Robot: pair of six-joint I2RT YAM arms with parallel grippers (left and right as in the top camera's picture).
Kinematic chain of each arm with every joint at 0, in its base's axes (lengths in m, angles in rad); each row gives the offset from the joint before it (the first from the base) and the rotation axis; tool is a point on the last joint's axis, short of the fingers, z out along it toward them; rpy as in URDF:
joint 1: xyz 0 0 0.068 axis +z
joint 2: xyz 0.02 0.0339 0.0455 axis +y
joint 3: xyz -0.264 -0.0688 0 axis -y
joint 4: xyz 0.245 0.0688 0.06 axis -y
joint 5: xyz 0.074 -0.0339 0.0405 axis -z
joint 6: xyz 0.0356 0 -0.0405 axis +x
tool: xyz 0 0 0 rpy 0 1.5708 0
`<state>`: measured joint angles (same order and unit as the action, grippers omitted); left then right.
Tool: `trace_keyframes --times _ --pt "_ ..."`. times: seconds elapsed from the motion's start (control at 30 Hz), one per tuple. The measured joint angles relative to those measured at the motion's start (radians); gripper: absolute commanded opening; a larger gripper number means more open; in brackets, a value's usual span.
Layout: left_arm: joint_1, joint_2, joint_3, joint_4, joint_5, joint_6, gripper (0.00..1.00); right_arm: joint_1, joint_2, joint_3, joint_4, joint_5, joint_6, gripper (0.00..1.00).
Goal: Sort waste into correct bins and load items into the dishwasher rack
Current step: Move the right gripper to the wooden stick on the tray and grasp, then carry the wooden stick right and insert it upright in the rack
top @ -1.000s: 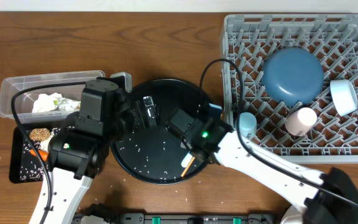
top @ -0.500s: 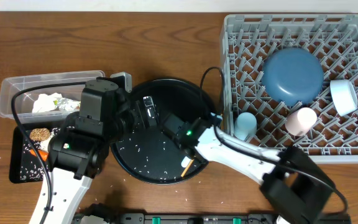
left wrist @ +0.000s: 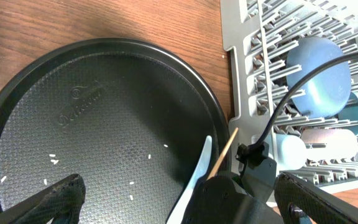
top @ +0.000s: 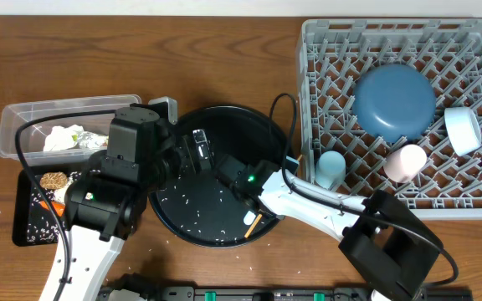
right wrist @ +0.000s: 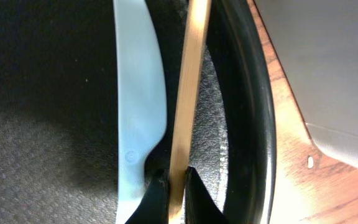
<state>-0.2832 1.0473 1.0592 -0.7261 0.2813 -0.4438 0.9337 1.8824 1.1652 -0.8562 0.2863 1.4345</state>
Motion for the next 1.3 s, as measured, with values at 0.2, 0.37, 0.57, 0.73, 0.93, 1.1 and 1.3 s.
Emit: trace_keyframes --times 0.2,0.37,0.57,0.73,0.93,1.1,1.3 --pt "0.0 0.0 0.0 0.0 0.0 0.0 0.98 0.0 0.0 0.0 -0.047 0.019 0.002 0.01" --pt "0.0 0.0 0.0 0.0 0.0 0.0 0.98 0.0 -0.003 0.0 -0.101 0.064 -0.019 0.01" --pt "0.0 0.0 0.0 0.0 0.0 0.0 0.98 0.0 -0.087 0.0 -0.074 0.102 -0.104 0.01" --pt "0.0 0.0 0.0 0.0 0.0 0.0 0.98 0.0 -0.235 0.001 0.039 0.116 -0.251 0.01" --pt "0.0 0.0 0.0 0.0 0.0 0.0 0.98 -0.041 -0.414 0.002 0.082 0.114 -0.493 0.01" --pt "0.0 0.0 0.0 0.0 0.0 0.0 0.98 -0.218 -0.577 0.002 0.083 0.034 -0.744 0.01" --pt "0.0 0.0 0.0 0.0 0.0 0.0 0.98 -0.52 -0.646 0.003 0.087 -0.144 -0.982 0.01"
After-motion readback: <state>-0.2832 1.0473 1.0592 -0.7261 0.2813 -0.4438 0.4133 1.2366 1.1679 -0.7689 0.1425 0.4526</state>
